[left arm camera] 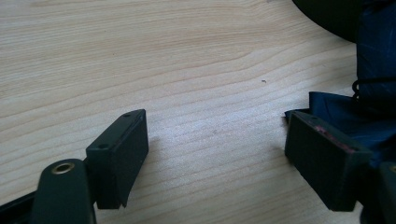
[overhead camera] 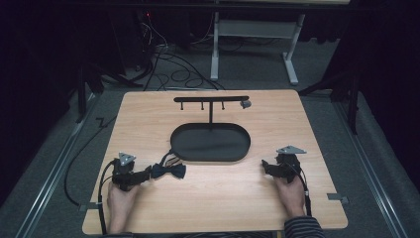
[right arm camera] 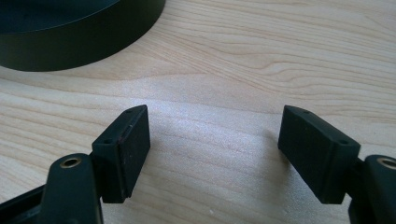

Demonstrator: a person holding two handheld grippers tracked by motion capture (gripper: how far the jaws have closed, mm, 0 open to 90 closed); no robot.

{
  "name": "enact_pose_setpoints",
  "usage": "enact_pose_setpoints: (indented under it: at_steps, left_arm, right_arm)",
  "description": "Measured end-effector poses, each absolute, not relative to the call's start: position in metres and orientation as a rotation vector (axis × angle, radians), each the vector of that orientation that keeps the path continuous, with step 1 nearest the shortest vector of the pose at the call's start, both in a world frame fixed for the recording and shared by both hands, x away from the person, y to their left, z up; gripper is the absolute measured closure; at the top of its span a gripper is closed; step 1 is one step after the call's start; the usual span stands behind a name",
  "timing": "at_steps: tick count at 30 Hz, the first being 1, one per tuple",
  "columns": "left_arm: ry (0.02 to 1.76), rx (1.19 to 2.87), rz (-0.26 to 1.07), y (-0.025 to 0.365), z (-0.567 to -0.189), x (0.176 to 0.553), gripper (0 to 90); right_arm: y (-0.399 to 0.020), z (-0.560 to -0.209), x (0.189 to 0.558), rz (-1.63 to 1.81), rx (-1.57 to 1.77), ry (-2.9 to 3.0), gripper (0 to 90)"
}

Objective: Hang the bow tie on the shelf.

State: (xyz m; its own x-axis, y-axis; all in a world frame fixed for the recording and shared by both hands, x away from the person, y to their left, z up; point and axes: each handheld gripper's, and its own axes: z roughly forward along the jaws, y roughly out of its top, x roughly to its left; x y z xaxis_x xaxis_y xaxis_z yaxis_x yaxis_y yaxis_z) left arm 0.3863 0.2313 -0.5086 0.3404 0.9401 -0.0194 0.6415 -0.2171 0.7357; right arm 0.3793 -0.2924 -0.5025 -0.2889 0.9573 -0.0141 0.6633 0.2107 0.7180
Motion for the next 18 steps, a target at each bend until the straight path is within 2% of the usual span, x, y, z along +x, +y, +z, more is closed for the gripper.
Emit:
enact_pose_setpoints:
  at_steps: [7, 12, 18]
  left_arm:
    - [1.381, 1.937, 0.574, 0.239, -0.502, 0.383, 30.6]
    - [1.358, 1.910, 0.566, 0.243, -0.495, 0.378, 31.9]
    - [1.278, 1.893, 0.492, 0.245, -0.477, 0.370, 32.4]
  right_arm:
    - [-0.292, -0.503, 0.379, 0.847, 1.499, 2.030, 26.4]
    - [-0.292, -0.503, 0.379, 0.846, 1.499, 2.030, 26.4]
    - [-0.292, -0.503, 0.379, 0.847, 1.499, 2.030, 26.4]
